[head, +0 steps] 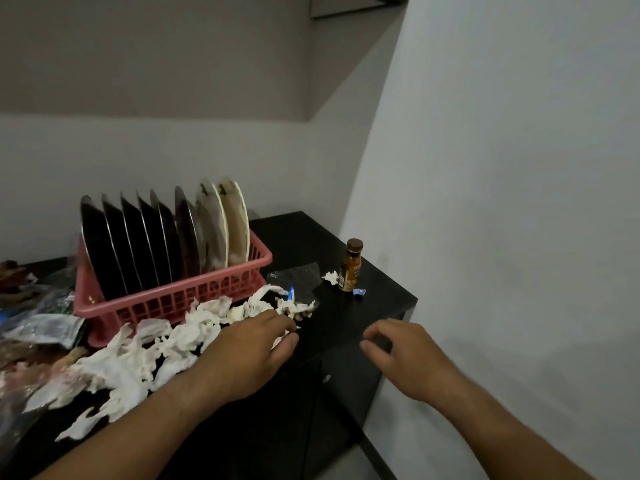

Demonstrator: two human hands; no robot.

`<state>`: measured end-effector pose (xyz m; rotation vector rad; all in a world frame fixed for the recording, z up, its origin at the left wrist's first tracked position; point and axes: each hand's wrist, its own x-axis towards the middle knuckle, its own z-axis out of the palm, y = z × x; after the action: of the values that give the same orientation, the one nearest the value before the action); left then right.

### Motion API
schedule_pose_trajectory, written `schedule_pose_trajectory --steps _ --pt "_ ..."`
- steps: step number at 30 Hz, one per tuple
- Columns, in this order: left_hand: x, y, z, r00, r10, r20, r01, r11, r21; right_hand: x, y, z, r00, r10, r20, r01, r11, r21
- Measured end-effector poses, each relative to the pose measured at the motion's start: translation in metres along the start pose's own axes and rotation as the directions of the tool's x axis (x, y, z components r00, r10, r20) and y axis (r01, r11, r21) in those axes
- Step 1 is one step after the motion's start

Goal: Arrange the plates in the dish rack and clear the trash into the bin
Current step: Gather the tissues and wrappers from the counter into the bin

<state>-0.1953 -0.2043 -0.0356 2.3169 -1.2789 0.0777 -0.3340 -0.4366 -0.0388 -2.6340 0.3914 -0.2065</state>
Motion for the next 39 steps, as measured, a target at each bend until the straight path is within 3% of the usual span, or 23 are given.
schedule_pose_trajectory --steps 9,14,18,22,27,32,39 --pt "0.08 -0.029 0.014 0.997 0.036 -0.062 -0.04 0.997 -0.061 0.093 0.023 -0.017 0.971 0.184 -0.15 -0.155 0.97 0.185" --pt "0.122 -0.042 0.03 0.997 -0.015 -0.078 0.011 0.999 -0.053 0.167 0.048 -0.018 0.921 0.261 -0.288 -0.172 0.939 0.299" --pt "0.146 -0.048 0.045 0.995 -0.064 -0.081 0.06 0.997 -0.045 0.219 0.071 -0.006 0.925 0.323 -0.198 -0.234 0.898 0.372" --pt "0.176 -0.051 0.063 0.99 -0.105 -0.091 0.103 0.994 -0.026 0.26 0.087 0.012 0.951 0.295 -0.092 -0.217 0.849 0.482" --pt "0.21 -0.051 0.093 0.986 -0.154 -0.066 0.153 0.988 -0.027 0.287 0.099 0.021 0.966 0.23 -0.119 -0.149 0.871 0.469" --pt "0.247 -0.052 0.128 0.985 -0.167 -0.045 0.167 0.986 0.005 0.293 0.114 -0.034 0.932 0.164 -0.322 -0.026 0.919 0.394" --pt "0.312 -0.048 0.17 0.98 -0.192 0.058 0.179 0.968 0.175 0.274 0.147 -0.066 0.975 0.141 -0.172 -0.091 0.958 0.272"
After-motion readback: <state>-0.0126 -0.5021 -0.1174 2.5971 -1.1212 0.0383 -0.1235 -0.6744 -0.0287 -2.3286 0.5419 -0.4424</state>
